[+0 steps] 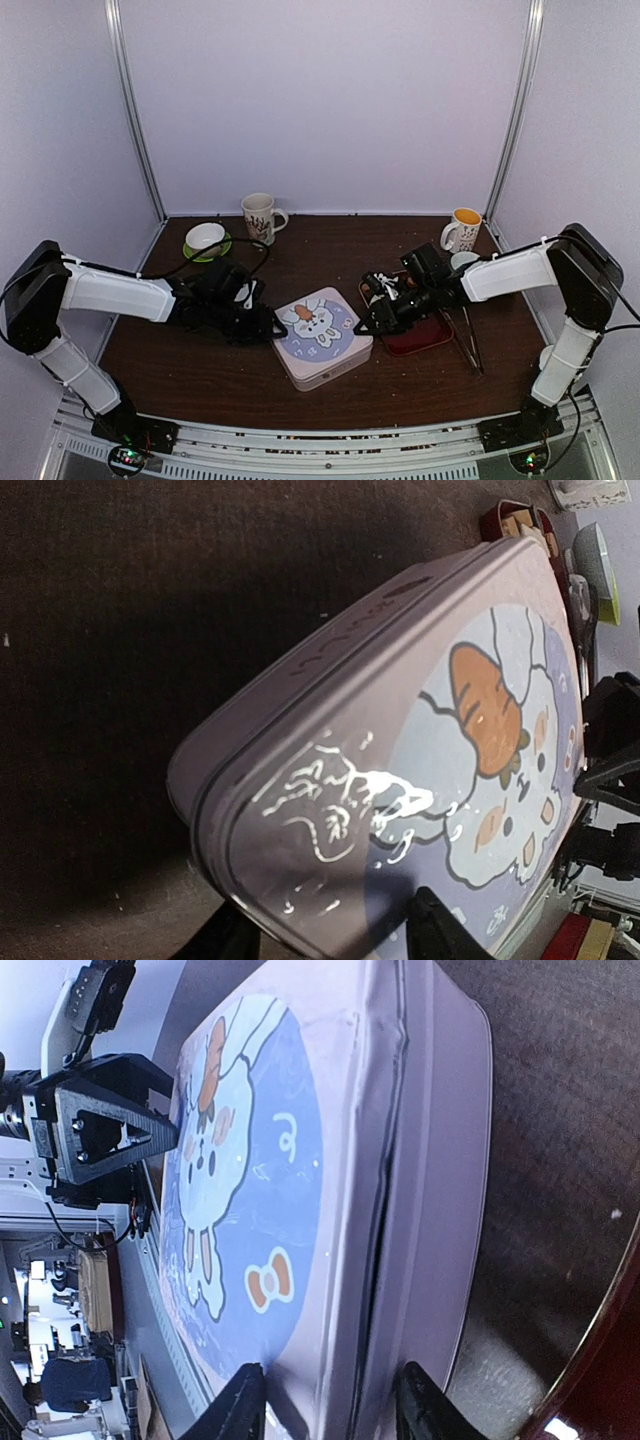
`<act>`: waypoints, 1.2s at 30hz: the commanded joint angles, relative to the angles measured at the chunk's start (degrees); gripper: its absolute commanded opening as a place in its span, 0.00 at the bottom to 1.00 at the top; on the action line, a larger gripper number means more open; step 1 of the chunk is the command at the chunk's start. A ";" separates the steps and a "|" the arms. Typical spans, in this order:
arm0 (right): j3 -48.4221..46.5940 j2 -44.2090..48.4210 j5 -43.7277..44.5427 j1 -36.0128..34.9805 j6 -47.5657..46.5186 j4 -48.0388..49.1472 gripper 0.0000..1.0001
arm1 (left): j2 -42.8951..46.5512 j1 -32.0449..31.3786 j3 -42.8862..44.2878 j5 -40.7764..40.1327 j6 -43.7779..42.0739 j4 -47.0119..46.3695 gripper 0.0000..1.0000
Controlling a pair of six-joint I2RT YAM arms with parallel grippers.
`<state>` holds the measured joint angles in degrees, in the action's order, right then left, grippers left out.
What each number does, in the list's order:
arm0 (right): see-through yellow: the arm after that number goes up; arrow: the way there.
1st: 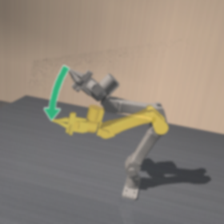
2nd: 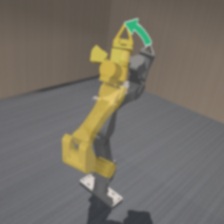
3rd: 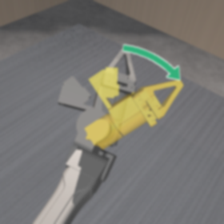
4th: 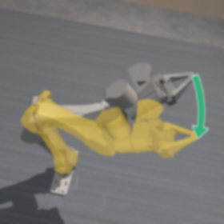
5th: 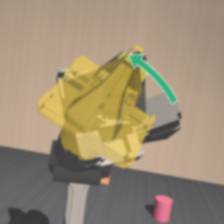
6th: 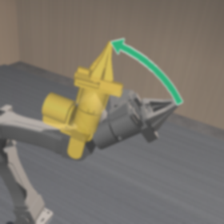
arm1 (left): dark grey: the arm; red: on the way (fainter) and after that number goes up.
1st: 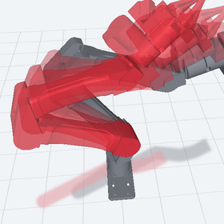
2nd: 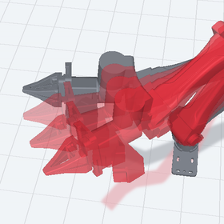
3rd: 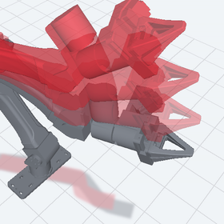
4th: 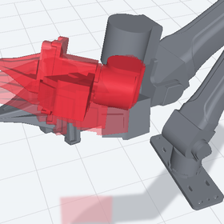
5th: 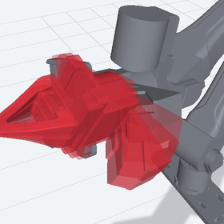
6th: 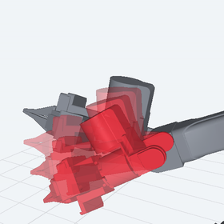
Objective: Pack the chocolate
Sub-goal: Rotate the packed packing box at the center of the board.
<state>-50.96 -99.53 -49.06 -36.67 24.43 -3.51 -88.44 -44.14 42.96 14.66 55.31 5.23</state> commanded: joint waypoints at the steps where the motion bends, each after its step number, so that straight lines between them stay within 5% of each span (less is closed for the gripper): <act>1: 5.02 2.67 -0.70 -1.21 5.38 3.42 0.44 | -0.13 0.63 1.40 -3.15 -1.15 1.47 0.52; 36: 24.44 1.06 -1.02 -2.27 23.00 28.57 0.24 | -6.22 -1.35 3.09 -0.86 0.65 -1.89 0.51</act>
<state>-29.82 -95.29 -50.96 -37.26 45.58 28.73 -92.01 -44.34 46.33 13.87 56.18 3.97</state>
